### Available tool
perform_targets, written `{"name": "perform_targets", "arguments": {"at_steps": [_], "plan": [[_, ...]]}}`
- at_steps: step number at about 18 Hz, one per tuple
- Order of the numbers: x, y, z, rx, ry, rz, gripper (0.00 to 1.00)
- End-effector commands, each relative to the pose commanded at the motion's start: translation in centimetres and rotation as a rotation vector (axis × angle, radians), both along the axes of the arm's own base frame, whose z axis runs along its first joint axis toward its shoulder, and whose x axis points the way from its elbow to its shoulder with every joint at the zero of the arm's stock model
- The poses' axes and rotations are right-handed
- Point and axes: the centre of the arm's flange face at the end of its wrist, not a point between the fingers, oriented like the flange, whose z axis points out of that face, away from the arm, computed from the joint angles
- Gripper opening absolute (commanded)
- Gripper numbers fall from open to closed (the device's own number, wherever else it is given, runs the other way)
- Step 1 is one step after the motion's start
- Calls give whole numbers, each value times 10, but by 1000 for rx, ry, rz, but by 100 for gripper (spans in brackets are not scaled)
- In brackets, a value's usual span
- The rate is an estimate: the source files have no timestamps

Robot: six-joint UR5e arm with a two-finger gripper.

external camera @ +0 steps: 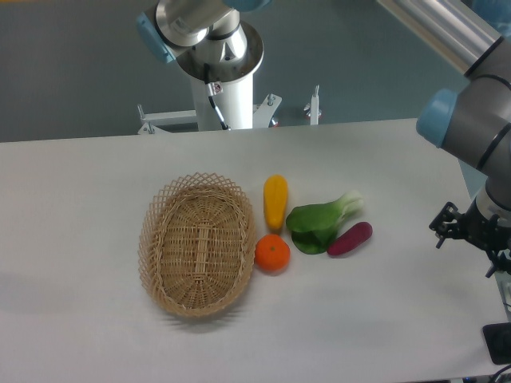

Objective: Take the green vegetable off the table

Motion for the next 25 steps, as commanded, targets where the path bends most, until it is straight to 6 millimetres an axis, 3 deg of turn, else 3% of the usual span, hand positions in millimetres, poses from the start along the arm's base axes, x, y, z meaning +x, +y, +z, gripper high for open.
{"name": "perform_targets", "arguments": {"at_steps": [6, 10, 15, 19, 21, 23, 25], "plan": [[2, 0, -3, -2, -5, 8, 100], [15, -3, -4, 19, 38, 18, 100], [59, -8, -15, 83, -55, 30, 100], [103, -20, -45, 50, -126, 10, 100], [122, -30, -41, 51, -119, -1, 100], [142, -38, -55, 38, -152, -9, 100], [151, -43, -52, 40, -147, -7, 100]]}}
